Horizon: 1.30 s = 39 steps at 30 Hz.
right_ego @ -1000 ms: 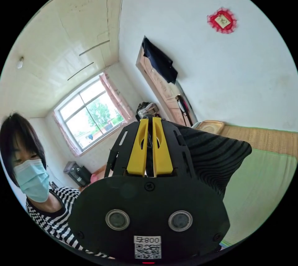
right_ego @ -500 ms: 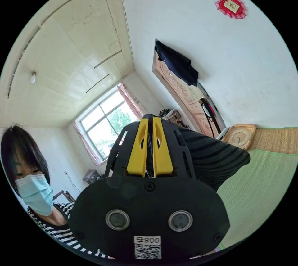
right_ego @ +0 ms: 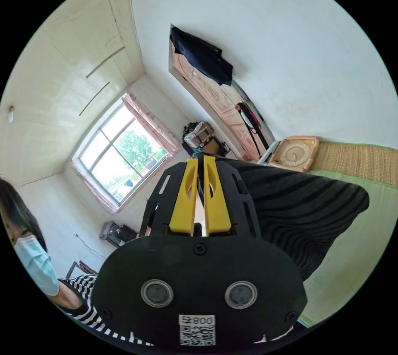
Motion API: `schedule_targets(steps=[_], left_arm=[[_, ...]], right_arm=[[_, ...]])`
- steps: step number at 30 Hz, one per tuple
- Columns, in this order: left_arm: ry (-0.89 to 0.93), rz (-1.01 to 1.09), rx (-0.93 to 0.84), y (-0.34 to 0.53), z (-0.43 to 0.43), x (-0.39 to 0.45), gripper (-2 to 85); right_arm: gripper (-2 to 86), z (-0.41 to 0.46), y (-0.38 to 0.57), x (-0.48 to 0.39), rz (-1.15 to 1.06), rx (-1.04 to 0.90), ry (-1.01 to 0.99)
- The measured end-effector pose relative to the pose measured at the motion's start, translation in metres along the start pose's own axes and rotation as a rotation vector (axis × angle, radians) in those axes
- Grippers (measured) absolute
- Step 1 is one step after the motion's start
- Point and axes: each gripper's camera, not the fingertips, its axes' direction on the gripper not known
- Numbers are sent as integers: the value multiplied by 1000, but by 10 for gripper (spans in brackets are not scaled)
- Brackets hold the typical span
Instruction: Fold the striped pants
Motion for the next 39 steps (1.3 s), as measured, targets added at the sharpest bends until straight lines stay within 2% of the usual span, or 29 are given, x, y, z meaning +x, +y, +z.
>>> schedule_targets(steps=[9,13,16,19,21,23,24,26,28,31,33,35,39], left_arm=[[-11,66,71,-33,-23,12,90],[-51,186,74,-56,-22,40,90],[-58,286,4,-62,1,62,93],[-35,365,-149,-52,49,74,95],[-5,377,-285,-36,91,70,94],[35,320,-530,0,154,47,88],[46,291,-578,10,167,39,85],[62,141,-676,48,199,5,78],[41,43,-684,67,205,-17,78],[-87,-66,-657,82,192,-45,87],[-197,-115,-622,86,176,-59,95],[-301,-186,-563,88,153,-74,103],[-379,-254,-536,93,142,-90,113]], right_arm=[[18,64,-50,-34,-18,42,-81],[17,58,-62,-46,-51,106,-114],[17,26,-52,-32,-52,180,-98],[15,-25,-11,5,1,226,57],[10,-66,46,49,137,216,285],[6,-103,102,85,306,260,485],[4,-129,140,103,414,278,582],[4,-153,187,117,558,303,642],[6,-147,207,116,580,256,669],[14,-80,197,118,480,45,679],[32,2,175,127,357,-193,601],[47,68,161,128,245,-348,525],[80,207,159,115,-6,-706,489]])
